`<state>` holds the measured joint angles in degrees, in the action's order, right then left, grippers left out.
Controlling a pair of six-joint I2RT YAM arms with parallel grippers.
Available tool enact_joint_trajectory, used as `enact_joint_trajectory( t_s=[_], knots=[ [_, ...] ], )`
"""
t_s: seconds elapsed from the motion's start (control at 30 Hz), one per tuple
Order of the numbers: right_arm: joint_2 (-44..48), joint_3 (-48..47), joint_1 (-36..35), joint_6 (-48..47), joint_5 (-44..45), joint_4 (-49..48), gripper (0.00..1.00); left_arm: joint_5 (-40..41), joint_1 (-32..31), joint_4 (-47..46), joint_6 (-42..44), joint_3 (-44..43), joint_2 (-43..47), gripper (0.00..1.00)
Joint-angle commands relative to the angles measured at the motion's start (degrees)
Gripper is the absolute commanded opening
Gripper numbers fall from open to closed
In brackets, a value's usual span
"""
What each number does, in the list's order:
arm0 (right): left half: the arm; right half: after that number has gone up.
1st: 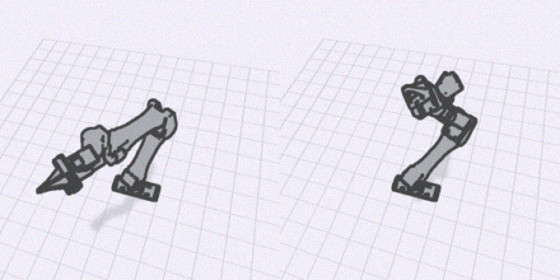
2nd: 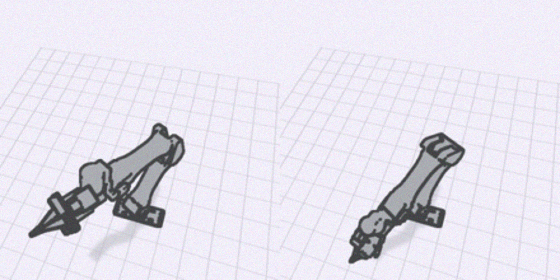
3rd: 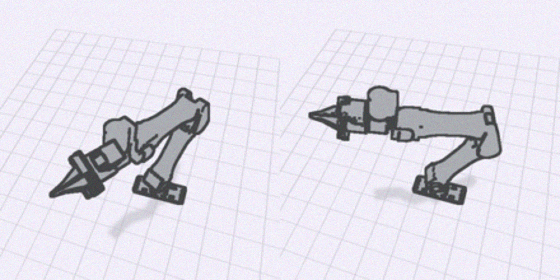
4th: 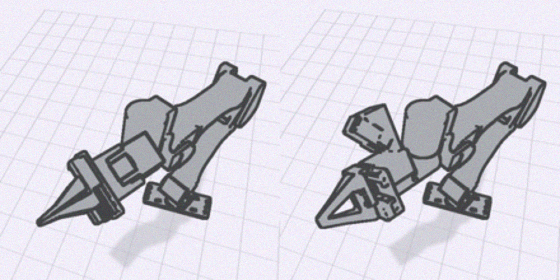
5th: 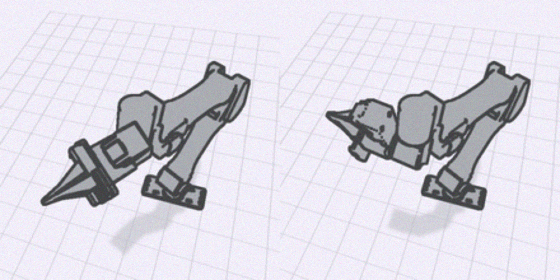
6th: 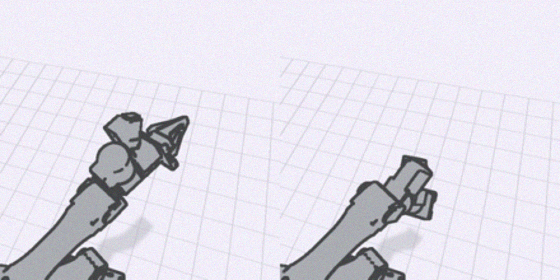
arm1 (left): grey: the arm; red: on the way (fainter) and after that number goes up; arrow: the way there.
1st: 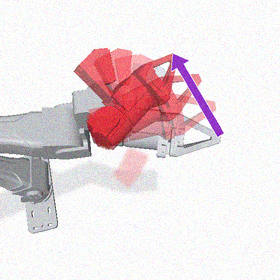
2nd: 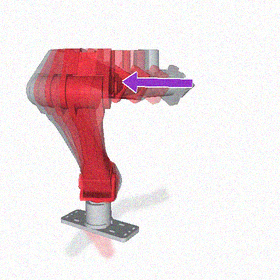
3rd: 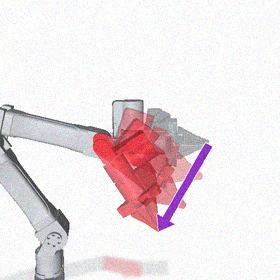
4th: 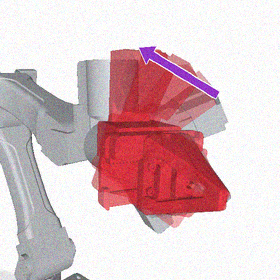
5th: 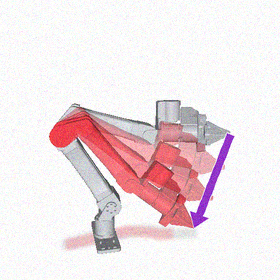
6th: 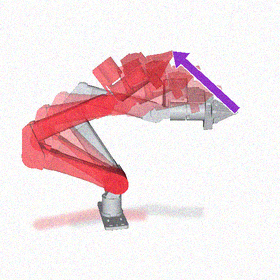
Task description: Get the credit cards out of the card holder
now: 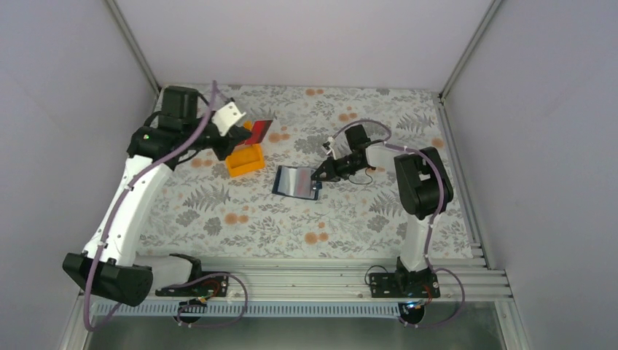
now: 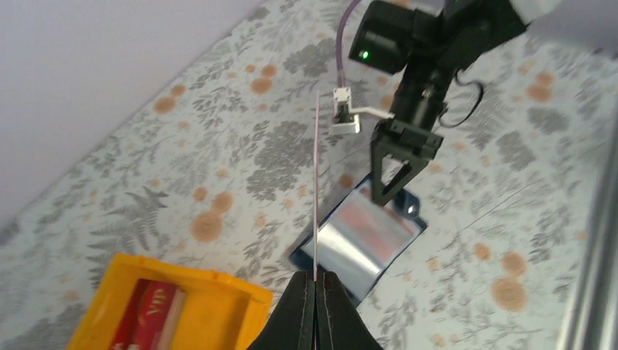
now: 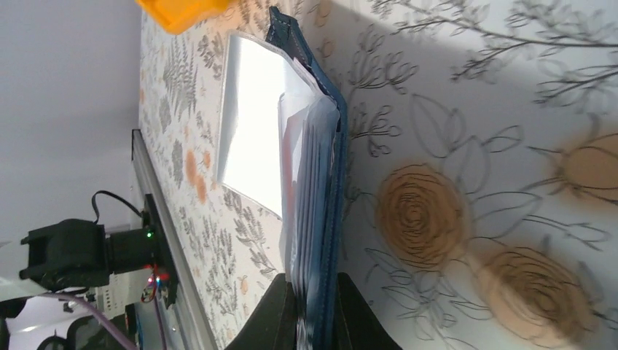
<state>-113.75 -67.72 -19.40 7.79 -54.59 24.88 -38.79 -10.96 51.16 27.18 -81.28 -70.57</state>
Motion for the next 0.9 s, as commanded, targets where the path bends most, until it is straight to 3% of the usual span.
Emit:
enact_joint_trajectory(
  t_s=[0.0, 0.1, 0.13, 0.23, 0.3, 0.4, 0.47, 0.53, 0.67, 0.8, 0.87],
  knots=[
    [0.7, -0.8, 1.1, 0.7, 5.4, -1.1, 0.04, 30.9, -10.5, 4.2, 6.5, -7.6, 0.1, 0.02],
    [1.6, -0.8, 1.1, 0.6, 5.7, -1.2, 0.04, 53.4, -20.2, 7.5, 14.1, -12.1, -0.9, 0.02],
    [2.1, -0.8, 1.1, 0.4, 6.5, -1.0, 0.04, 61.2, -23.9, 6.3, 21.1, -10.6, 0.3, 0.02],
    [3.1, -1.9, 1.1, -0.6, 8.0, 0.1, 0.04, 80.3, -32.6, -13.0, 47.0, 1.5, 7.5, 0.02],
    [3.6, -2.7, 1.0, -1.9, 7.4, 1.4, 0.04, 79.0, -34.9, -33.0, 67.9, 11.8, 14.6, 0.02],
    [4.7, -3.7, 1.1, -3.2, 7.3, 2.6, 0.04, 65.4, -35.2, -55.7, 93.3, 25.6, 23.5, 0.02],
    [5.7, -3.7, 1.1, -3.2, 6.4, 2.2, 0.04, 55.6, -35.2, -67.1, 100.8, 31.8, 26.9, 0.02],
    [6.7, -3.6, 1.1, -3.2, 5.7, 2.0, 0.04, 49.3, -35.2, -72.1, 106.7, 37.0, 29.2, 0.02],
    [8.5, -3.4, 1.1, -3.5, 4.8, 1.9, 0.04, 43.1, -34.9, -75.2, 111.4, 41.5, 30.4, 0.02],
    [9.4, -3.7, 1.1, -3.5, 4.1, 1.9, 0.04, 46.8, -34.8, -76.2, 108.9, 41.2, 28.0, 0.02],
    [9.8, -3.7, 1.1, -3.5, 3.9, 1.9, 0.04, 54.6, -34.8, -74.6, 102.0, 38.1, 23.9, 0.02]
  ],
)
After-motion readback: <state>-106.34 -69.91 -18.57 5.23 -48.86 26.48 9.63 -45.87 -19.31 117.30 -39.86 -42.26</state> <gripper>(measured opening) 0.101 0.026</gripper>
